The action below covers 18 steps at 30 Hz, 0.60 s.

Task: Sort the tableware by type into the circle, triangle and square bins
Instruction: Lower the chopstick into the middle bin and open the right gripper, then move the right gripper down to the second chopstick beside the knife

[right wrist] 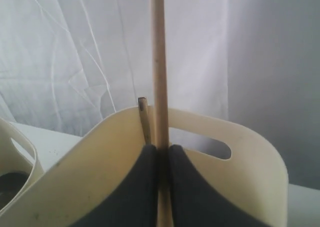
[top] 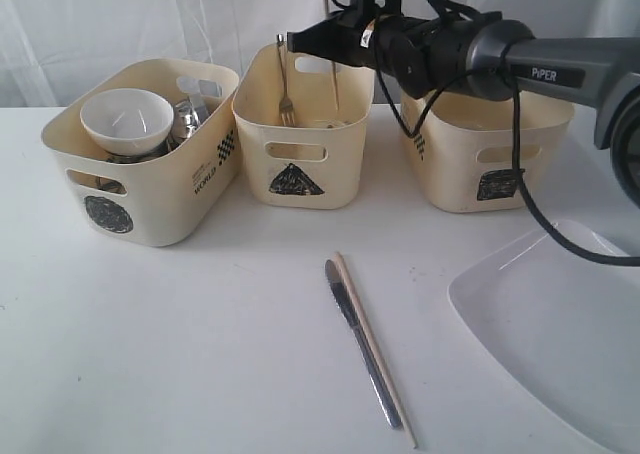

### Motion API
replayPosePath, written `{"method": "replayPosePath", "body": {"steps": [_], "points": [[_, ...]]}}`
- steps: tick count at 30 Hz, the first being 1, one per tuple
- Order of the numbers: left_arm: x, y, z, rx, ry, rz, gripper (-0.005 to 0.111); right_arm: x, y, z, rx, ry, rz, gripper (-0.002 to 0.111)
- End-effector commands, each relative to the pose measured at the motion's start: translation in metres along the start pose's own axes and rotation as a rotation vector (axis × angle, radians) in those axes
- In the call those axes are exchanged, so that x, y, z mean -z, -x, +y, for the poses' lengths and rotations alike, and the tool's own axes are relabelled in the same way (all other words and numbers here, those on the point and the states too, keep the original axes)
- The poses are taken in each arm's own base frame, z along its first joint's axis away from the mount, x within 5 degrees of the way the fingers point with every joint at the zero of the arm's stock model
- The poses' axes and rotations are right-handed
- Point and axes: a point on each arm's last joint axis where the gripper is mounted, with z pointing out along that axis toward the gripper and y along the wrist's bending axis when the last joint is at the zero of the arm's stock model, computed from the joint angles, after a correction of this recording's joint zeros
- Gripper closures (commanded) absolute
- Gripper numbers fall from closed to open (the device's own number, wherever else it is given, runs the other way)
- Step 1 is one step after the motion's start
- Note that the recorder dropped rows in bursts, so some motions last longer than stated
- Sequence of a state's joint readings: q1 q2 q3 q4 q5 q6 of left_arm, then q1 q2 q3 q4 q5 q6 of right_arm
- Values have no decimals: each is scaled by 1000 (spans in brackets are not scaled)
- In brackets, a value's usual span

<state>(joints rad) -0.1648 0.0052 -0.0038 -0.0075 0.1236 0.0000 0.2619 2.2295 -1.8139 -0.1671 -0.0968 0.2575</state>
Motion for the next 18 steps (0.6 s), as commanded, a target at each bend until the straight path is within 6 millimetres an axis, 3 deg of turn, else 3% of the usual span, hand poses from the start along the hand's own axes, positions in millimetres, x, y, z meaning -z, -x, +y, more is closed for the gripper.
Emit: {"method": "replayPosePath", "body": {"steps": [1,11,18], "points": [[0,-1,0,9,1,3,81,-5,-9,-4,21,-5,14,108],[0,-1,0,9,1,3,81,-14,-13,-4,21,0,-6,108],[0,-1,0,9,1,3,81,-15,-14,-4,-10,-3,6,88]]}}
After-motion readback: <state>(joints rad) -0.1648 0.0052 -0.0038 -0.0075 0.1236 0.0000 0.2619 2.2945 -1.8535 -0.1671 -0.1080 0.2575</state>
